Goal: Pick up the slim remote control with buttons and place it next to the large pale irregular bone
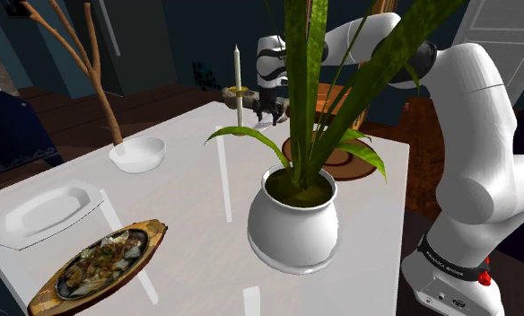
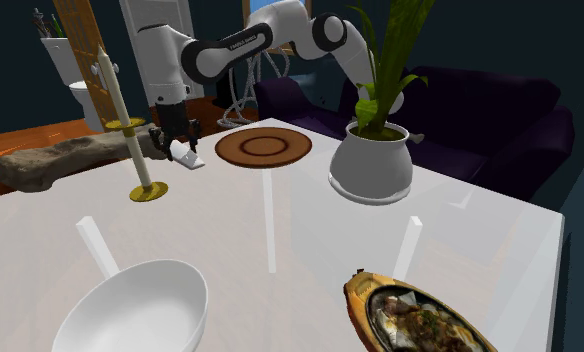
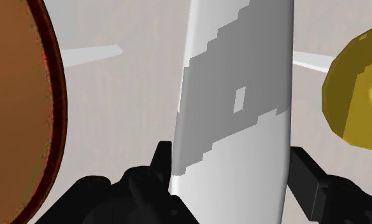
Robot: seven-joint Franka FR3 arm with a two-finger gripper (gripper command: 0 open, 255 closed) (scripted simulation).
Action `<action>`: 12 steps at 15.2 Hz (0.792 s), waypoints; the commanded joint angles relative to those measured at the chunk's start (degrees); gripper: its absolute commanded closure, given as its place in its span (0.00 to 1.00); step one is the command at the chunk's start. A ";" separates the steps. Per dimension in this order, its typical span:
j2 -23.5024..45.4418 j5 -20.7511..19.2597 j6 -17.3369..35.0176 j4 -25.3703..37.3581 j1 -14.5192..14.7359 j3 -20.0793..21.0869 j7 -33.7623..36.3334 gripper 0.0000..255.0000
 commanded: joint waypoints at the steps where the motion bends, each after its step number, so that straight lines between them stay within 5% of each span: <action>1: 0.35 -0.18 1.32 -0.96 -0.12 -0.12 0.12 1.00; 12: 1.67 -0.80 4.84 -3.28 -0.22 -0.53 0.59 1.00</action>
